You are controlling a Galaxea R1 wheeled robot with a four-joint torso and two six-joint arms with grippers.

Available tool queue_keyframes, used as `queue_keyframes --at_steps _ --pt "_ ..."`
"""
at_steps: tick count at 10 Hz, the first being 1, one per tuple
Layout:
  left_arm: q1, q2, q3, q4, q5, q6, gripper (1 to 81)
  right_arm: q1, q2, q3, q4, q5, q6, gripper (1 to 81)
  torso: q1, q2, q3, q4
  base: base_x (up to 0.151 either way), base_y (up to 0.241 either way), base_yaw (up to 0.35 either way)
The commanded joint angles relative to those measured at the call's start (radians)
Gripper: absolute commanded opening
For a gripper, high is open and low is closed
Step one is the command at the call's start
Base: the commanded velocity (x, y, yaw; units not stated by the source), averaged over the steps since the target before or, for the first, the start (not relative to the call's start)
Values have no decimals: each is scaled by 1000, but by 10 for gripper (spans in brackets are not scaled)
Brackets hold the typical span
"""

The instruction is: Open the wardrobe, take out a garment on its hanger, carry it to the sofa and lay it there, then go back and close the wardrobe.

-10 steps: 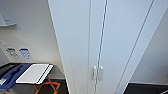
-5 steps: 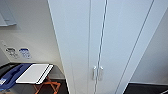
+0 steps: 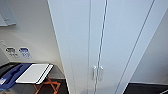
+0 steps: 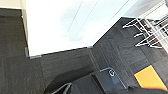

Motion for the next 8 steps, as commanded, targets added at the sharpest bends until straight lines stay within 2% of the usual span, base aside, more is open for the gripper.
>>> queue_keyframes --at_steps 1,2,5,8 --pt "-233 -119 153 42 28 -4 811 265 -104 160 -20 -35 8 811 0 0 0 0 0 0 0" --pt "-304 -117 175 33 83 -5 811 322 -100 175 -19 -67 8 811 0 0 0 0 0 0 0" --pt "-476 -74 187 2 165 -8 811 486 -57 171 -12 -166 12 811 1 1 -1 0 0 0 0" --pt "-628 1 155 -53 242 -10 811 637 5 134 -11 -244 52 811 2 1 -2 0 0 0 0"
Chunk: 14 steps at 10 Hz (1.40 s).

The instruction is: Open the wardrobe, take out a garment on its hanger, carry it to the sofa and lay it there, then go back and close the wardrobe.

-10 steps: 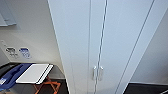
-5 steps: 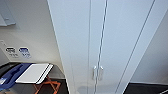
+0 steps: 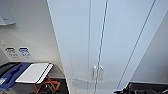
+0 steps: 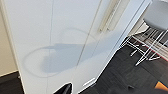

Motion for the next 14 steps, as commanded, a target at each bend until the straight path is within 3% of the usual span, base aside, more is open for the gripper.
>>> queue_keyframes --at_steps 1,8,14 --pt "-223 35 10 -70 97 -6 811 225 24 -9 -8 -91 38 811 0 0 0 0 0 0 0" --pt "-354 288 -146 -81 160 -42 811 325 121 -144 -5 -96 59 811 2 2 -2 0 0 0 0" --pt "-389 450 -294 -81 174 -64 811 371 200 -233 -8 -116 79 811 3 3 -3 0 0 0 0"
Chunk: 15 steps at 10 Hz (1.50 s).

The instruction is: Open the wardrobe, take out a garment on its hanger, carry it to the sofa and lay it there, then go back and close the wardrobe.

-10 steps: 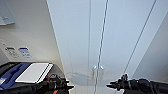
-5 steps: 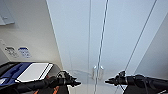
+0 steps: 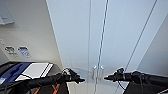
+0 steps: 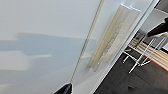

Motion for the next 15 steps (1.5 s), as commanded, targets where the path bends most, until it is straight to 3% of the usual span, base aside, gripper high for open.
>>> queue_keyframes --at_steps 1,6,15 --pt "-165 40 -34 -9 12 -13 811 157 35 -39 -6 -3 6 811 0 0 0 0 0 0 0" --pt "-191 155 -158 -10 28 -16 811 181 147 -184 -11 -5 6 811 0 0 0 0 0 0 0" --pt "-211 338 -313 -9 41 -16 811 212 227 -272 -8 -5 6 811 1 1 -1 0 0 0 0"
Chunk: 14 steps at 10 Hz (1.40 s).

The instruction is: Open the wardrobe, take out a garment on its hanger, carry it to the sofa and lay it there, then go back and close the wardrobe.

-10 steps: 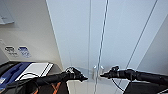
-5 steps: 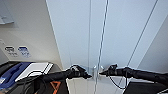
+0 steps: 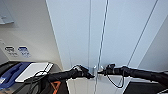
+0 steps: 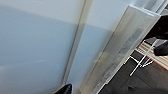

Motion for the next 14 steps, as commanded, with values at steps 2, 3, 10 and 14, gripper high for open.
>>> queue_keyframes --at_steps 2,3,10,14 --pt "-165 87 -83 -3 -2 4 811 175 7 -2 -2 9 -1 811 0 0 0 0 0 0 0" --pt "-163 112 -102 0 -4 4 811 179 7 3 1 9 -1 811 0 0 0 0 0 0 0" --pt "-172 259 -168 10 -60 4 811 163 12 38 3 19 2 811 0 0 0 0 0 0 0" --pt "-171 244 1 5 -59 4 811 100 20 153 0 52 14 811 0 0 0 0 0 0 0"
